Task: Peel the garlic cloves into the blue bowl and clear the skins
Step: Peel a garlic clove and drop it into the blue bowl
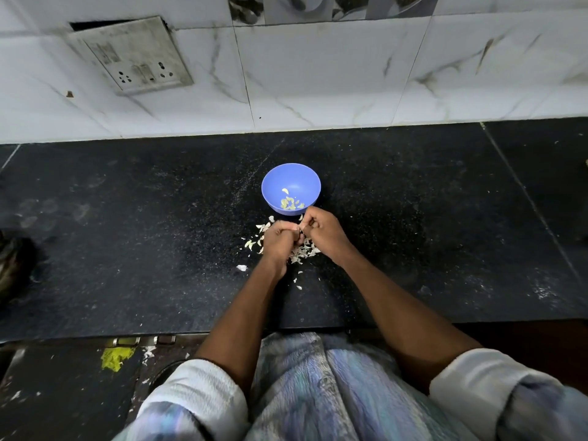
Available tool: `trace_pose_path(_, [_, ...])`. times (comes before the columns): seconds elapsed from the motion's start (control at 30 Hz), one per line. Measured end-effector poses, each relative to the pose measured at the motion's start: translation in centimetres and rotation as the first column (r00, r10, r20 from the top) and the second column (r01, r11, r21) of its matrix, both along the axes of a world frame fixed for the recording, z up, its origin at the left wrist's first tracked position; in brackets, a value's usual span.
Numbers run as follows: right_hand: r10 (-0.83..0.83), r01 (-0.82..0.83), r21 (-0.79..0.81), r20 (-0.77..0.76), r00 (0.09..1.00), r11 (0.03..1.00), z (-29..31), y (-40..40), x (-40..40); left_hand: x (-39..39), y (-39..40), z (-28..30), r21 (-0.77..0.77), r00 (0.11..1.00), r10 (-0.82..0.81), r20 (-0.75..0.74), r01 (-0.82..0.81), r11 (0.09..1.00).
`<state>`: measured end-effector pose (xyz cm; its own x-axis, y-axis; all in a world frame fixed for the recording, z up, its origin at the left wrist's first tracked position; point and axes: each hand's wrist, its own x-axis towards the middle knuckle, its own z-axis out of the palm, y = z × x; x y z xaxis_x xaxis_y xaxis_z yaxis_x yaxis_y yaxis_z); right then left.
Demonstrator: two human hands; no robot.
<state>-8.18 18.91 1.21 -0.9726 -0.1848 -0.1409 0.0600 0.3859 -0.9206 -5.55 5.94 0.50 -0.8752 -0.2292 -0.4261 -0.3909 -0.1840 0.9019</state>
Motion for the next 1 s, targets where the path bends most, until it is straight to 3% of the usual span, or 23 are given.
trace_pose_path(0.07, [-0.054, 0.087, -0.138, 0.224, 0.973, 0.987, 0.3, -0.3, -0.2, 0.3, -0.8, -1.0, -0.433, 0.947, -0.153, -0.282, 0.017, 0.901])
trace_pose_path(0.1, [-0.046, 0.116, -0.207, 0.314, 0.948, 0.971, 0.5, -0.4, -0.3, 0.3, -1.2, -1.3, -0.56, 0.902, -0.235, -0.362, -0.008, 0.828])
trace_pose_path(0.2, [0.026, 0.168, -0.346, 0.492, 0.87, 0.923, 1.0, -0.2, -0.7, 0.1, -1.9, -1.0, -0.684, 0.814, -0.349, -0.465, -0.08, 0.725])
trace_pose_path(0.3, [0.031, 0.17, -0.35, 0.501, 0.865, 0.921, 0.8, -0.2, -0.7, 0.2, -2.1, -1.0, -0.697, 0.81, -0.382, -0.444, -0.044, 0.715])
trace_pose_path(0.37, [-0.026, 0.096, -0.233, 0.288, 0.957, 0.968, 0.3, -0.3, -0.7, 0.0, -1.8, -0.9, -0.581, 0.913, -0.257, -0.316, 0.028, 0.814])
trace_pose_path(0.47, [0.027, -0.029, -0.017, -0.113, 0.993, 0.999, -0.2, -0.2, -0.6, -0.4, -1.0, 0.4, -0.098, 0.995, -0.096, 0.032, 0.099, 0.99])
trace_pose_path(0.53, [0.059, -0.058, 0.01, -0.205, 0.977, 0.998, -0.4, -0.3, -0.4, -0.7, -1.1, 1.2, 0.222, 0.969, -0.082, 0.235, 0.029, 0.975])
trace_pose_path(0.6, [0.025, -0.031, -0.035, -0.167, 0.986, 0.999, -0.4, -0.5, -0.1, -0.6, -1.1, 1.2, 0.38, 0.943, -0.054, 0.329, -0.08, 0.921])
trace_pose_path(0.63, [-0.015, 0.007, -0.088, -0.091, 0.996, 0.996, -0.2, -0.7, 0.0, -0.4, -0.9, 1.1, 0.328, 0.953, -0.056, 0.299, -0.048, 0.943])
trace_pose_path(0.7, [-0.095, 0.124, -0.198, 0.151, 0.984, 0.972, 0.4, -1.1, -0.1, -0.1, -0.5, 0.2, -0.018, 0.994, -0.068, 0.08, 0.07, 0.997])
trace_pose_path(0.77, [-0.111, 0.22, -0.254, 0.383, 0.917, 0.942, 0.8, -1.5, -0.5, 0.5, -0.9, -0.8, -0.45, 0.968, -0.143, -0.207, 0.036, 0.892])
trace_pose_path(0.8, [-0.1, 0.258, -0.276, 0.478, 0.872, 0.926, 1.0, -1.6, -0.7, 0.7, -1.3, -1.1, -0.585, 0.932, -0.218, -0.289, 0.008, 0.811])
trace_pose_path(0.9, [-0.079, 0.336, -0.269, 0.664, 0.743, 0.903, 1.4, -1.4, -1.1, 1.2, -1.7, -1.2, -0.712, 0.871, -0.335, -0.36, -0.025, 0.702])
trace_pose_path(1.0, [-0.09, 0.362, -0.253, 0.698, 0.711, 0.897, 1.5, -1.4, -1.1, 1.4, -1.6, -1.0, -0.714, 0.873, -0.332, -0.358, -0.027, 0.699])
